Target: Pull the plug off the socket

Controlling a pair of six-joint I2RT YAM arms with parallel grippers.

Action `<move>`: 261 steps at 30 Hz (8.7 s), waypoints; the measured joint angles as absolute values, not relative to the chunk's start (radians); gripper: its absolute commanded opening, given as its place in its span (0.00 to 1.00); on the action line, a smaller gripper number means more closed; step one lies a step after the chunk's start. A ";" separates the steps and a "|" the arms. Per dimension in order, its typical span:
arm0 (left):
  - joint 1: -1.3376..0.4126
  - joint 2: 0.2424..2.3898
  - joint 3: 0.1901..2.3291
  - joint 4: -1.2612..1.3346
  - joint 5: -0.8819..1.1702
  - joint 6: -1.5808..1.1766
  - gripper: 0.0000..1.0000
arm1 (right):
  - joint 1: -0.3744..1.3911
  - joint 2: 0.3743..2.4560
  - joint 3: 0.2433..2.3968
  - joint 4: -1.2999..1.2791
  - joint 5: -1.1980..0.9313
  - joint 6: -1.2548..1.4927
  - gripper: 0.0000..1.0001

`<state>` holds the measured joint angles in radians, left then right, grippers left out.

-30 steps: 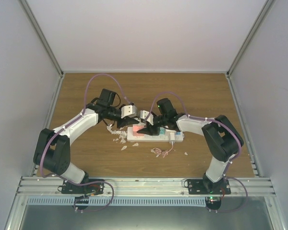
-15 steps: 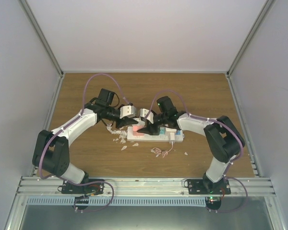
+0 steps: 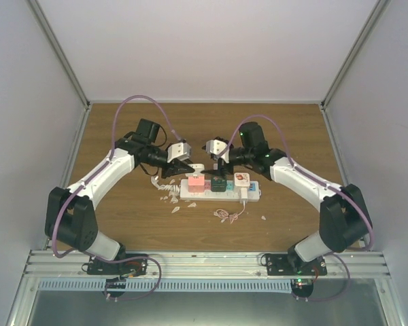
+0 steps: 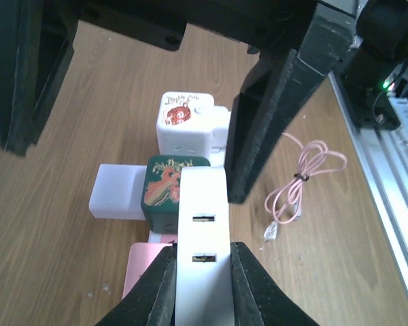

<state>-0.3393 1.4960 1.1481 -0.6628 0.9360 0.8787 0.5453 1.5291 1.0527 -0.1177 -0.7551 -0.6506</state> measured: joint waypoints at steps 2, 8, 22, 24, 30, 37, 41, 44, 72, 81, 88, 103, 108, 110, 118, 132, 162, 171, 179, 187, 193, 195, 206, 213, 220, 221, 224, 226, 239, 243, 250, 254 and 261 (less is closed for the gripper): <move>-0.339 1.495 1.164 -0.680 0.949 0.848 0.02 | 0.528 1.501 1.057 -0.155 -0.739 -0.679 0.88; -0.334 1.494 1.243 -0.729 1.015 0.725 0.03 | 0.506 1.432 1.160 -0.319 -0.644 -0.796 0.87; -0.319 1.473 1.256 -0.695 1.324 0.371 0.00 | 0.506 1.323 1.359 -0.621 -0.424 -1.066 0.82; -0.318 1.459 1.235 -0.657 1.362 0.309 0.00 | 0.518 1.299 1.359 -0.638 -0.399 -1.097 0.83; -0.303 1.423 1.136 -0.478 1.461 0.065 0.00 | 0.606 1.199 1.353 -0.605 -0.368 -1.140 0.82; -0.279 1.410 1.080 -0.294 1.470 -0.197 0.00 | 0.767 1.140 1.333 -0.503 -0.311 -1.129 0.80; -0.265 1.409 1.063 -0.227 1.470 -0.307 0.00 | 0.865 1.150 1.318 -0.485 -0.259 -1.110 0.78; -0.261 1.409 1.053 -0.179 1.480 -0.369 0.00 | 0.920 1.166 1.303 -0.459 -0.218 -1.095 0.75; -0.252 1.378 0.988 0.042 1.518 -0.573 0.00 | 1.006 1.164 1.035 -0.196 0.071 -1.253 0.44; -0.258 1.342 0.984 0.056 1.509 -0.556 0.00 | 1.009 1.152 0.987 -0.055 0.124 -1.274 0.78; -0.245 1.324 1.028 -0.074 1.540 -0.392 0.00 | 0.992 1.128 1.019 -0.121 0.111 -1.147 0.98; -0.184 1.286 1.077 -0.146 1.457 -0.163 0.00 | 0.666 1.229 1.193 -0.543 -0.325 -0.697 0.99; -0.166 1.321 1.106 -0.168 1.444 -0.097 0.00 | 0.530 1.377 1.341 -0.706 -0.504 -0.675 0.95; -0.162 1.353 1.141 -0.209 1.438 -0.042 0.00 | 0.488 1.439 1.393 -0.765 -0.577 -0.683 0.93; -0.169 1.380 1.150 -0.238 1.392 0.060 0.00 | 0.461 1.578 1.439 -0.843 -0.915 -0.603 0.86; -0.250 1.328 1.113 -0.212 1.280 0.057 0.00 | 0.490 1.562 1.269 -0.373 -1.187 -0.200 0.67; -0.287 1.282 1.116 -0.314 1.169 0.169 0.21 | 0.544 1.506 1.227 -0.191 -1.145 -0.025 0.01; -0.273 1.296 1.142 -0.420 1.137 0.259 0.47 | 0.527 1.507 1.223 -0.148 -1.190 0.044 0.01; -0.273 1.301 1.147 -0.445 1.186 0.264 0.10 | 0.524 1.507 1.215 -0.141 -1.185 0.043 0.01; -0.239 1.316 1.146 -0.416 1.212 0.208 0.00 | 0.519 1.507 1.213 -0.157 -1.176 -0.001 0.69; -0.099 1.370 1.139 -0.390 1.228 0.192 0.00 | 0.481 1.507 1.216 -0.221 -1.100 -0.103 0.89; -0.047 1.405 1.134 -0.390 1.222 0.194 0.00 | 0.464 1.506 1.215 -0.238 -1.068 -0.147 0.91; 0.194 1.674 1.155 -0.431 1.061 0.203 0.00 | 0.423 1.423 1.102 -0.307 -0.861 -0.380 0.98; 0.315 1.943 1.311 -0.480 0.990 0.210 0.00 | 0.422 1.402 1.037 -0.324 -0.788 -0.474 0.98; 0.384 2.100 1.443 -0.478 0.935 0.188 0.00 | 0.422 1.386 1.015 -0.322 -0.779 -0.485 0.99; 0.388 2.113 1.452 -0.478 0.930 0.184 0.00 | 0.422 1.386 1.015 -0.321 -0.778 -0.485 0.98; 0.392 2.158 1.488 -0.472 0.907 0.167 0.01 | 0.422 1.386 1.015 -0.322 -0.778 -0.485 0.99; 0.393 2.184 1.512 -0.467 0.891 0.154 0.01 | 0.422 1.386 1.015 -0.321 -0.779 -0.484 0.99; 0.397 2.289 1.663 -0.458 0.842 0.101 0.45 | 0.421 1.401 1.015 -0.321 -0.778 -0.490 0.98; 0.401 2.290 1.676 -0.469 0.815 0.121 0.58 | 0.421 1.414 1.017 -0.328 -0.771 -0.527 0.98; 0.402 2.261 1.683 -0.521 0.749 0.210 0.82 | 0.421 1.456 1.029 -0.366 -0.758 -0.609 0.99; 0.402 2.172 1.657 -0.550 0.733 0.315 0.99 | 0.421 1.487 1.044 -0.403 -0.756 -0.662 0.99; 0.352 1.928 1.503 -0.581 0.762 0.558 0.99 | 0.424 1.533 1.058 -0.456 -0.754 -0.727 0.99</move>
